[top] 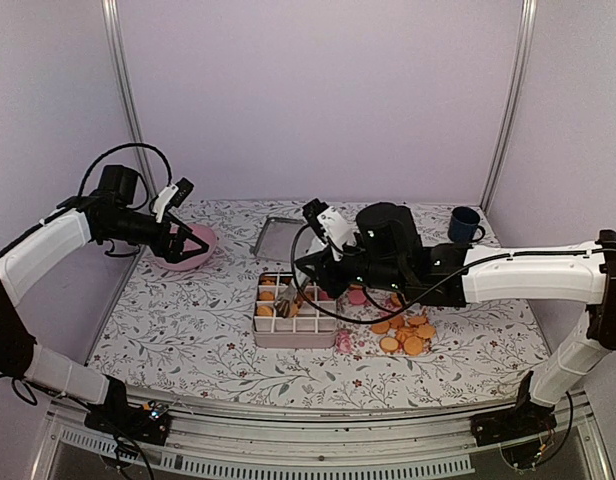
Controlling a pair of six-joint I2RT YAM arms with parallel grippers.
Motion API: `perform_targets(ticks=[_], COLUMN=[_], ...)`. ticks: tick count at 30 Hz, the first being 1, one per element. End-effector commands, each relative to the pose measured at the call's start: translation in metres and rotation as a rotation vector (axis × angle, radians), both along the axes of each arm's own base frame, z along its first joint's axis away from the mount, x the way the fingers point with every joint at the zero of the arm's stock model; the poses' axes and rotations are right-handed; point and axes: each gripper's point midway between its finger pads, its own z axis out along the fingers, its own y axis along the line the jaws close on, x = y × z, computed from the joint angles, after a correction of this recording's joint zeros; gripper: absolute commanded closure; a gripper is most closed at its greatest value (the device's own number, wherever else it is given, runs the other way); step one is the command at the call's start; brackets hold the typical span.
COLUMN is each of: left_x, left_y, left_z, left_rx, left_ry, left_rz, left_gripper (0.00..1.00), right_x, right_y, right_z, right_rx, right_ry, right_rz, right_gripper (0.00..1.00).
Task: Pack the cookies
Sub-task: Place the fake cookies in the empty pocket of the box.
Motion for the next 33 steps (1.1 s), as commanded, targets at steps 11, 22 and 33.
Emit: perform_targets(ticks=[11, 22, 33], left_x=[-0.004, -0.004, -0.006], left_y=[0.001, 0.001, 0.000], left_z=[-0.004, -0.003, -0.003], left_rx=[-0.007, -0.012, -0.012], left_ry=[0.009, 0.011, 0.010], left_rz=[-0.014, -0.016, -0.019], left_gripper=[0.03, 0.03, 0.03], right_x=[0.010, 0.013, 0.012], right_y=[0.022, 0.021, 0.023], right_z=[0.012, 0.018, 0.016], right_rx=[0.059, 0.062, 0.065], right_ry=[-0.064, -0.091, -0.089], right_rz=[0.014, 0.003, 0.009], right_gripper=[0.82, 0.68, 0.64])
